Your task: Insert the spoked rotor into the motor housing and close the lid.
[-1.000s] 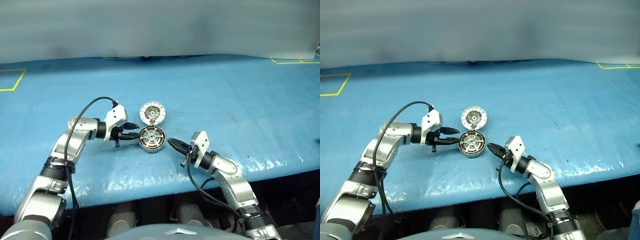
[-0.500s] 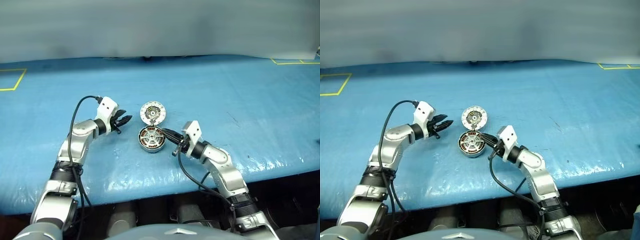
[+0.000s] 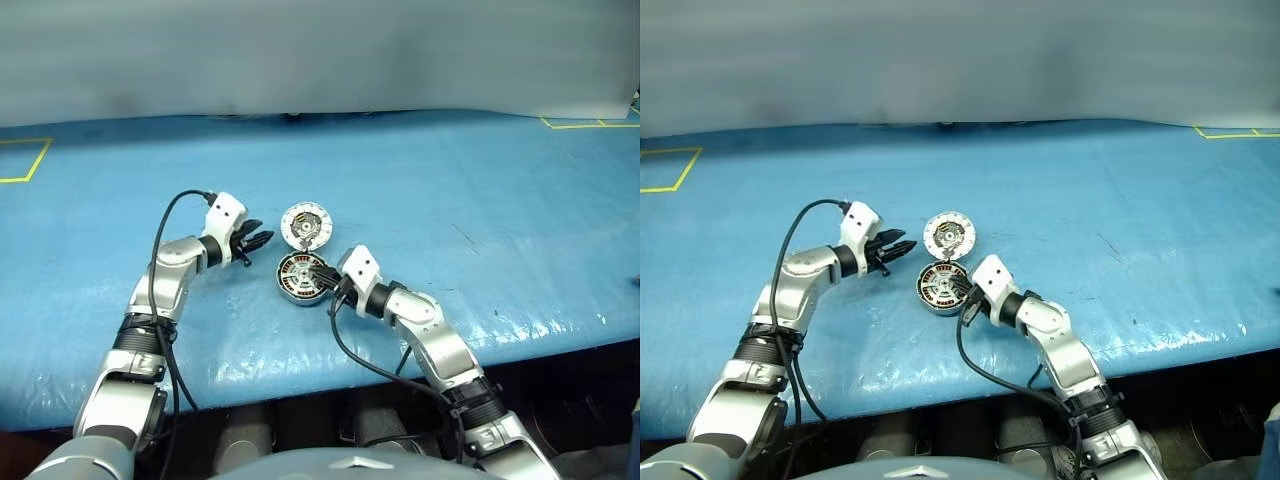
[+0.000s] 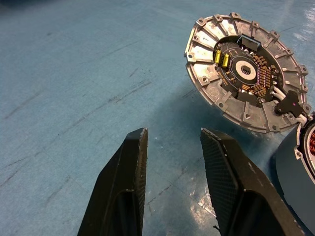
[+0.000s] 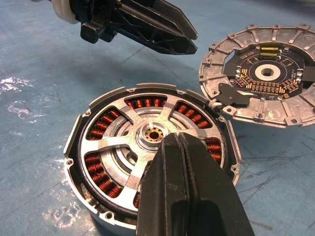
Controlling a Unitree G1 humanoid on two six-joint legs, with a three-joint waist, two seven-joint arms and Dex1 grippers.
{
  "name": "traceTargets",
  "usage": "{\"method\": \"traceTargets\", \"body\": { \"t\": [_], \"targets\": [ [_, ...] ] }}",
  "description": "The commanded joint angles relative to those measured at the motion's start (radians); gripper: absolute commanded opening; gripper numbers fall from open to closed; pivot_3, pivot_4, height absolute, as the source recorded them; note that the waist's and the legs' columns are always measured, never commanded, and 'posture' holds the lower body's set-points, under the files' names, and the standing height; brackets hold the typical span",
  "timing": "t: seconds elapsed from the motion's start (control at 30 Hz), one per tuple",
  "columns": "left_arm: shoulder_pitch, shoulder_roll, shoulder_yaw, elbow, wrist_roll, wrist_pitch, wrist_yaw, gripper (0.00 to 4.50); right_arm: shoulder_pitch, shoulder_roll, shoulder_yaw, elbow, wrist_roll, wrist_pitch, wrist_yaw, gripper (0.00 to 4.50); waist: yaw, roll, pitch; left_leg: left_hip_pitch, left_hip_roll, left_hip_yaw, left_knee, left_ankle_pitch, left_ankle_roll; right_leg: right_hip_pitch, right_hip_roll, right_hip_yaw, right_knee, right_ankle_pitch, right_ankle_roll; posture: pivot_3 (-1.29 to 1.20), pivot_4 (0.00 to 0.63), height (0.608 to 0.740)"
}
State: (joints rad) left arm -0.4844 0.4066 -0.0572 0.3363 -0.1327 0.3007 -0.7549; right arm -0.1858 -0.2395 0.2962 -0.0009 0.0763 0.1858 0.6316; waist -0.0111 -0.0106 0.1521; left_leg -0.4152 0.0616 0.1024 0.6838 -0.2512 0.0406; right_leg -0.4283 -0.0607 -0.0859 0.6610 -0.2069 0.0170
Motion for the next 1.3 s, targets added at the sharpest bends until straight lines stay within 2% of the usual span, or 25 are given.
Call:
{"method": "traceTargets", "body": {
  "t": [0.03,0.37,0.7,0.9,1.1,1.3],
  "targets": [
    [-0.025,0.002,0.017,0.033,-0.002,-0.073,-0.002,1.77,0.024,0.010,-0.003,-0.042,0.033,0.004,0.015,0.00,0.000,0.000,0.000,0.000,0.000,0.000,0.000,0.000,0.000,0.000,0.000,0.000,0.000,0.000,0.000,0.00,0.150,0.740],
    [-0.185,-0.116,0.084,0.346,-0.062,-0.164,-0.002,1.77,0.064,0.012,-0.091,-0.193,0.184,-0.029,0.057,0.00,0.002,-0.002,0.001,-0.001,-0.001,0.000,0.001,0.000,0.001,0.000,0.000,-0.001,-0.001,0.001,0.001,0.00,0.150,0.740],
    [-0.351,-0.195,0.088,0.665,-0.048,-0.223,-0.117,1.77,0.091,-0.004,-0.121,-0.250,0.189,-0.031,0.022,0.00,-0.002,-0.003,0.002,-0.002,-0.005,0.000,0.000,0.000,0.001,-0.001,0.000,-0.001,-0.001,0.000,0.001,0.00,0.150,0.740],
    [-0.357,-0.185,0.121,0.642,-0.112,-0.183,-0.290,1.77,0.113,-0.016,-0.133,-0.236,0.173,-0.025,-0.003,0.00,0.000,-0.003,0.002,-0.003,-0.005,-0.001,0.000,0.000,0.001,-0.001,0.000,-0.002,-0.002,0.000,0.001,0.00,0.150,0.740],
    [-0.329,-0.151,0.128,0.617,-0.094,-0.202,-0.268,1.77,0.103,-0.014,-0.165,-0.195,0.157,-0.020,-0.064,0.00,0.000,-0.003,0.002,-0.003,-0.005,-0.001,0.000,0.000,0.001,-0.001,0.000,-0.002,-0.001,0.000,0.001,0.00,0.150,0.740],
    [-0.238,-0.084,0.120,0.496,-0.070,-0.209,-0.230,1.77,0.060,-0.005,-0.231,-0.085,0.082,0.039,-0.234,0.00,-0.004,-0.003,0.002,-0.002,-0.001,0.000,0.000,0.000,0.001,-0.001,0.000,-0.001,-0.001,0.000,0.001,0.00,0.150,0.740]
  ]
}}
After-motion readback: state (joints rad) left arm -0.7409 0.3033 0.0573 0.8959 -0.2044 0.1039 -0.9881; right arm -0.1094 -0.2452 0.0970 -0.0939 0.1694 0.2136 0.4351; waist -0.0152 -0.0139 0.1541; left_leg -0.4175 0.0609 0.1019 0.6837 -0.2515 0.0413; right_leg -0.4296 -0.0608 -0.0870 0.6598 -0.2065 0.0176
